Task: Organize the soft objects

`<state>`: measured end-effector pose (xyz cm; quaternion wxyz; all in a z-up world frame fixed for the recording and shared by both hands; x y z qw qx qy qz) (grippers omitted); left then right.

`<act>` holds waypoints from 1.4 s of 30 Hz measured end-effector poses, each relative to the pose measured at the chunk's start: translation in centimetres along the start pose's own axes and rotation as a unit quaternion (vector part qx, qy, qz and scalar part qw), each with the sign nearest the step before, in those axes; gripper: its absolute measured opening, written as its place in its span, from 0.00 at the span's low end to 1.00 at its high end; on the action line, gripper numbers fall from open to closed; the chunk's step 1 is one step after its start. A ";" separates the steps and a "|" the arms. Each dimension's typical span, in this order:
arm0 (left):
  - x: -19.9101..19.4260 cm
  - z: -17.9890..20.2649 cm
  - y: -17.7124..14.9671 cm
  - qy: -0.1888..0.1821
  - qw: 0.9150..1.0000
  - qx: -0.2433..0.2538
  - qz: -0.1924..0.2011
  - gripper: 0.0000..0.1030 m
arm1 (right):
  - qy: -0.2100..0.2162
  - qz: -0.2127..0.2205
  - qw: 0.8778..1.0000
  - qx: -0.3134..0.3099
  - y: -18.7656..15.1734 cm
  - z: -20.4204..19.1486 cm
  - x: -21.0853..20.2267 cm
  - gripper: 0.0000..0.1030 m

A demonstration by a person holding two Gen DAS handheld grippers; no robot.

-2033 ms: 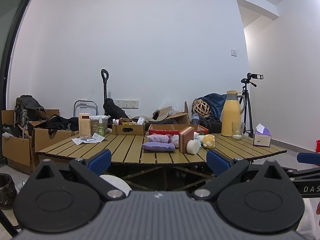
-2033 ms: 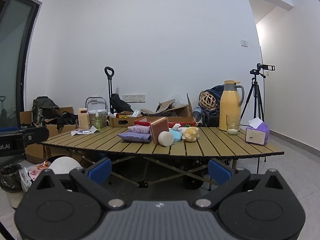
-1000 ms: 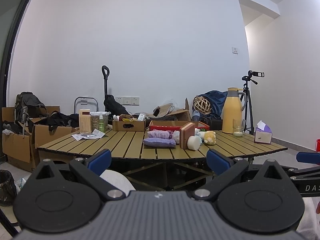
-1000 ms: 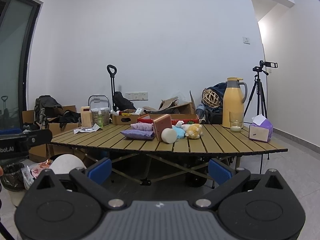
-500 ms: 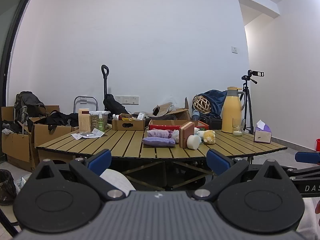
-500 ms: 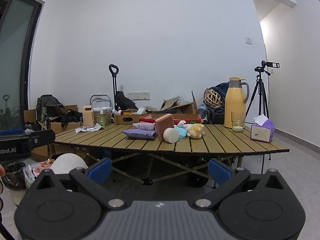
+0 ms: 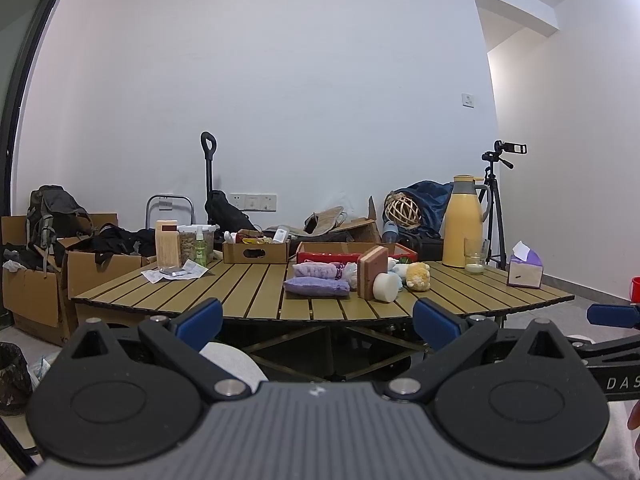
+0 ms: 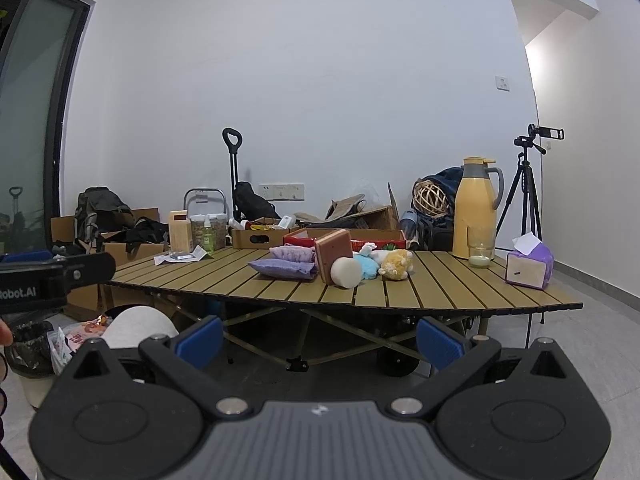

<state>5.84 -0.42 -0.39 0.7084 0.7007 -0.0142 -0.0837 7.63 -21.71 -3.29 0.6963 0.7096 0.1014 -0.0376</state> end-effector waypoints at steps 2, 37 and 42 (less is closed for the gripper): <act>0.0 0.0 0.0 0.000 1.000 -0.001 0.001 1.00 | -0.001 0.002 1.000 0.000 0.1 0.0 0.0 1.00; 26.9 -3.1 1.4 -0.070 0.997 0.040 -0.020 1.00 | 0.023 -0.043 0.998 0.029 4.3 3.2 27.9 0.88; 34.0 -2.9 2.5 -0.095 0.995 0.033 -0.023 0.98 | 0.036 -0.086 0.994 0.056 4.4 3.2 36.7 0.78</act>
Point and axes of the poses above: each gripper's, at about its wrist camera, not at the fingertips, and x roughly the way its jaws point, z to its right, y to its top, the point moved 5 cm from there along x, roughly the way its jaws point, and after that the axes turned 8 degrees about -y, right-handed, at the moved point
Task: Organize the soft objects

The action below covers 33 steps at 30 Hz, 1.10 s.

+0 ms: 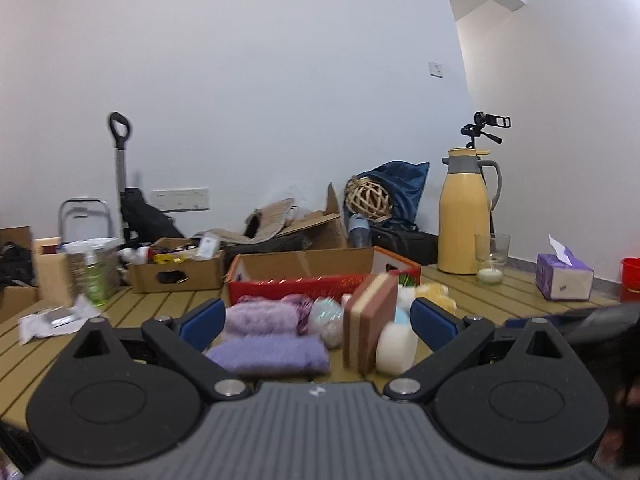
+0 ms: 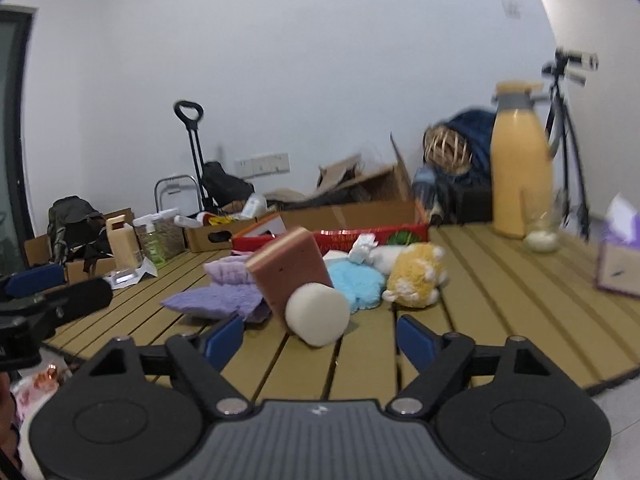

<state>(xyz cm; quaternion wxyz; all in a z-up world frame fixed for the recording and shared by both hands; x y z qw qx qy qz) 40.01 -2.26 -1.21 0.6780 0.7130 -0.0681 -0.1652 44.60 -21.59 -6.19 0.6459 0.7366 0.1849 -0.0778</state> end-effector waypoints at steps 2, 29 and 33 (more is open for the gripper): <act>2.8 -0.1 0.3 -0.018 1.000 0.003 -0.007 0.98 | -0.001 -0.013 1.000 -0.009 0.2 -0.3 2.8 0.78; 9.1 4.4 -3.3 -0.013 0.991 0.122 -0.049 0.30 | -0.004 0.032 0.998 0.046 -0.1 4.8 6.1 0.62; 8.6 5.7 -4.4 -0.024 0.987 0.138 -0.079 0.38 | 0.036 0.021 0.998 0.053 -0.8 3.3 5.2 0.62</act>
Point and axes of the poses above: each gripper's, at about its wrist camera, not at the fingertips, and x roughly the way its jaws point, z to its right, y to its top, the point moved 5 cm from there along x, roughly the way its jaws point, and after that the axes turned 8 degrees about -y, right-handed, at the moved point
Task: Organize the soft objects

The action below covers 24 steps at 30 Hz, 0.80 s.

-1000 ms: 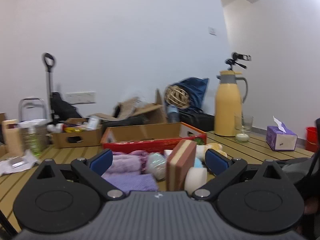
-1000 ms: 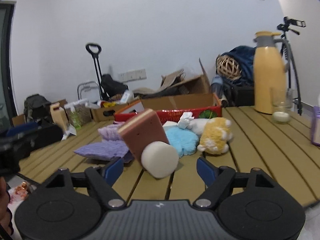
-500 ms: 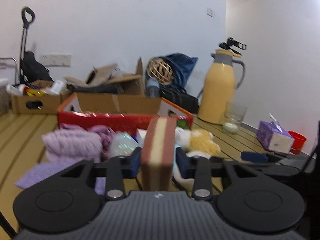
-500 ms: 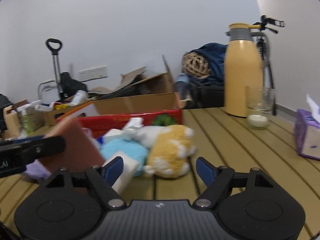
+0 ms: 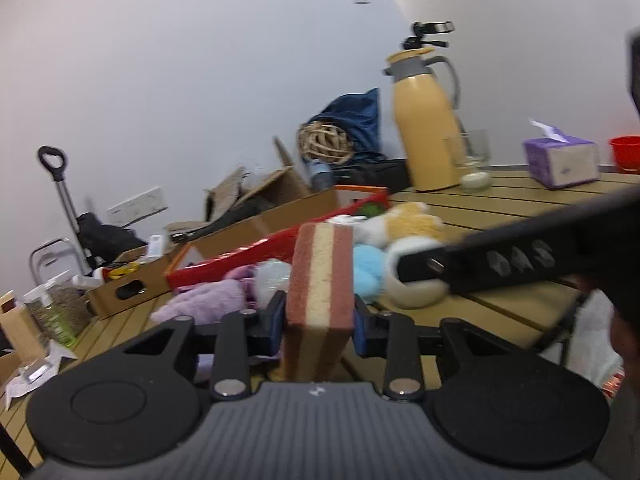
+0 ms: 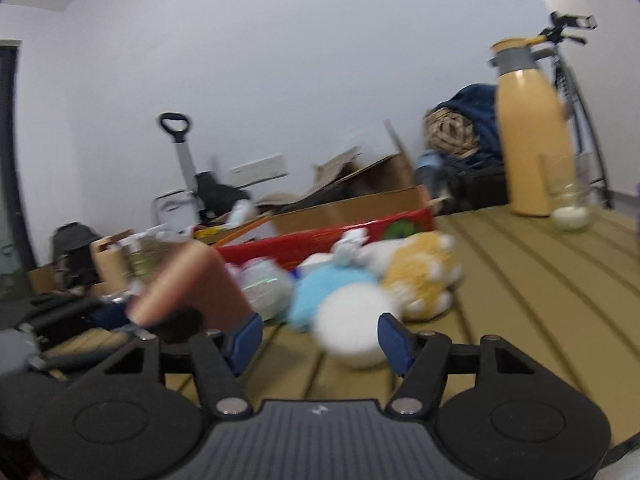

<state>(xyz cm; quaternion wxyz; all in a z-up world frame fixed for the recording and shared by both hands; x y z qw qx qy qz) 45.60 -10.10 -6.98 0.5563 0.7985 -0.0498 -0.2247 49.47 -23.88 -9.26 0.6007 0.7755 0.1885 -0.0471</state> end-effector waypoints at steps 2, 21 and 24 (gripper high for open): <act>0.4 0.0 -0.1 -0.064 0.996 -0.058 -0.014 0.80 | -0.011 0.003 1.000 0.012 0.4 0.2 -0.3 0.62; 4.2 -8.9 -3.6 -0.202 0.899 -0.380 -0.080 0.32 | 0.015 -0.105 0.986 0.130 -1.9 1.7 2.2 0.37; 1.0 -7.8 -3.7 -0.197 0.906 -0.367 -0.073 0.34 | 0.016 -0.101 0.988 0.117 -1.5 1.6 1.0 0.38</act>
Point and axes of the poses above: each gripper's, at about its wrist camera, not at the fingertips, and x roughly the way its jaws point, z to its right, y to its top, the point moved 5 cm from there along x, roughly the way its jaws point, and after that the axes turned 8 degrees about -y, right-handed, at the moved point
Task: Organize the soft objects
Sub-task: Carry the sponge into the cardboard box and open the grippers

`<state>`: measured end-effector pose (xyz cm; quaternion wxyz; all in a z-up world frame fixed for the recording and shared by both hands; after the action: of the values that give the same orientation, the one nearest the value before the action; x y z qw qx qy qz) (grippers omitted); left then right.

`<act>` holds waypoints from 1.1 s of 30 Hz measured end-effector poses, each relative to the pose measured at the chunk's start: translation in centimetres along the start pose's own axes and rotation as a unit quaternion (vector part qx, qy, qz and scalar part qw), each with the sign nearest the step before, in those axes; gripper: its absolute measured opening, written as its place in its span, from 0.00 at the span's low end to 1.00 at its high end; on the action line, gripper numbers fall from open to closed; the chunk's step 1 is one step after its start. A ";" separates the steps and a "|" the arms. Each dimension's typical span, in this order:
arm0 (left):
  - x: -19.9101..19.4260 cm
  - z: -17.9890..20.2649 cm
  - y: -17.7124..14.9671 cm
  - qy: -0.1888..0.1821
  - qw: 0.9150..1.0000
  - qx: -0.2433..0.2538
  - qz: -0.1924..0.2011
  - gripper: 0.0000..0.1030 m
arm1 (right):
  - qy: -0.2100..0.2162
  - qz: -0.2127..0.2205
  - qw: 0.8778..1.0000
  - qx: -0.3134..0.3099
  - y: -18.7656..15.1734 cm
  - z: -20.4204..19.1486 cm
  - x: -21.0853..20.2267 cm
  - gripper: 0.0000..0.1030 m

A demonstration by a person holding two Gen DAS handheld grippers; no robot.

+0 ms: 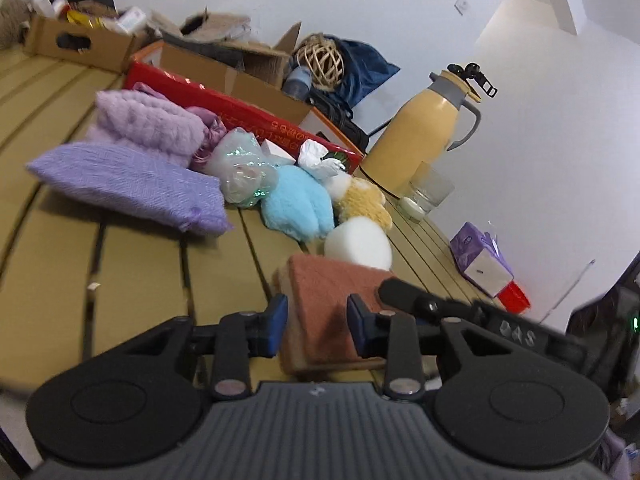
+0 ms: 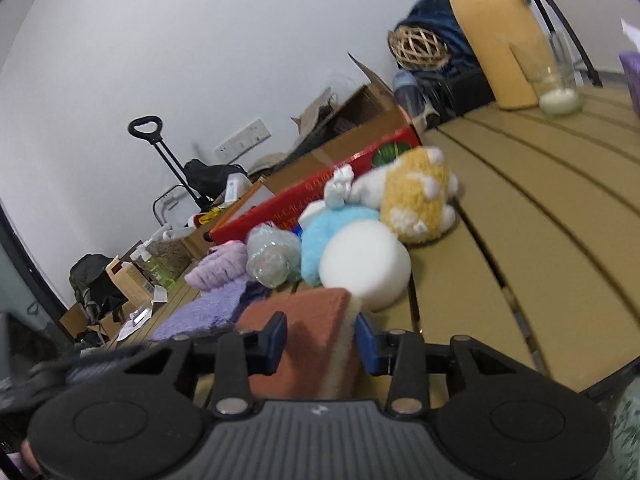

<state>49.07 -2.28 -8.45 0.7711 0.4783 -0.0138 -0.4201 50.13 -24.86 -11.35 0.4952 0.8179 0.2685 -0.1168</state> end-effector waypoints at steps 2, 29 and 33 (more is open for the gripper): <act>-0.3 0.3 -0.2 0.009 1.000 0.007 0.004 0.38 | -0.008 -0.004 1.000 -0.010 -0.3 -0.2 -0.4 0.41; 12.9 -12.7 26.3 0.128 0.992 -0.003 0.004 0.33 | 0.026 -0.091 0.995 -0.032 19.8 -9.2 25.0 0.36; 13.9 -14.3 25.1 0.165 0.986 0.030 -0.018 0.39 | 0.006 -0.141 0.988 -0.065 17.3 -9.9 29.4 0.35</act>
<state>80.06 3.72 -2.65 0.7401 0.5644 0.1096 -0.3489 83.37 -12.99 -7.06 0.5243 0.7386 0.3912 -0.1631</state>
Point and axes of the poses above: each gripper's, at about its wrist camera, not at the fingertips, and x roughly the way its jaws point, z to its right, y to its top, the point moved 5 cm from there along x, roughly the way its jaws point, and after that the axes turned 8 degrees about -y, right-handed, at the moved point
